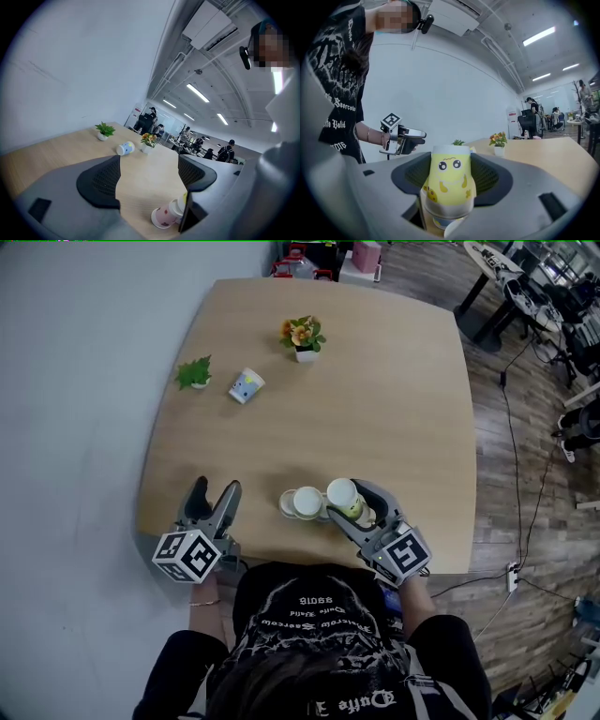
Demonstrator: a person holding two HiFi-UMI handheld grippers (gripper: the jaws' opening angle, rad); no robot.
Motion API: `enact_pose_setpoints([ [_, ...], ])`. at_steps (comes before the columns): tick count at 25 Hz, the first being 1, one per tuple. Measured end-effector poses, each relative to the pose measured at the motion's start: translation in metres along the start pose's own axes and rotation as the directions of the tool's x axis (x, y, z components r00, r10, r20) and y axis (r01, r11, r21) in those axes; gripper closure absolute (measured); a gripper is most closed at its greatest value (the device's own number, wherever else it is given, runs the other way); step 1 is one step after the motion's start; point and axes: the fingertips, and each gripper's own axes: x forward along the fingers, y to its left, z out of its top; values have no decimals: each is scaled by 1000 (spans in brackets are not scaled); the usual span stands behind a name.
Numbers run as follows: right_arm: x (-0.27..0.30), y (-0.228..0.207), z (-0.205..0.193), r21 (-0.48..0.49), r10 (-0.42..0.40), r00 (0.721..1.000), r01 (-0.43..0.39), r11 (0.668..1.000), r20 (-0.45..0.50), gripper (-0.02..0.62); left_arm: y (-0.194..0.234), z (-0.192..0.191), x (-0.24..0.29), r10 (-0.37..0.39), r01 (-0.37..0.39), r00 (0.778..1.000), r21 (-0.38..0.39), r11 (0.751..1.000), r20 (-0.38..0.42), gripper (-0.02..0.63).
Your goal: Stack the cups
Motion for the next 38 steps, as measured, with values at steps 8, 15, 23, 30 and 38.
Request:
enact_pose_setpoints([
  [8, -5, -5, -15, 25, 8, 1000, -7, 1000, -11, 320, -4, 2, 3, 11, -10, 1000, 30, 999, -15, 209],
  [15, -6, 0, -26, 15, 52, 999, -52, 999, -12, 319, -13, -2, 5, 22, -19, 999, 63, 998, -35, 209],
  [23, -7, 3, -28, 5, 124, 992, -124, 992, 23, 319, -23, -8, 2, 46, -39, 997, 117, 992, -57, 209],
  [30, -9, -2, -37, 18, 136, 990, -137, 990, 22, 316, -32, -15, -2, 66, -56, 995, 135, 989, -69, 209],
  [38, -13, -4, -47, -14, 152, 988, -152, 988, -27, 305, -38, -16, -2, 61, -53, 996, 138, 989, -59, 209],
])
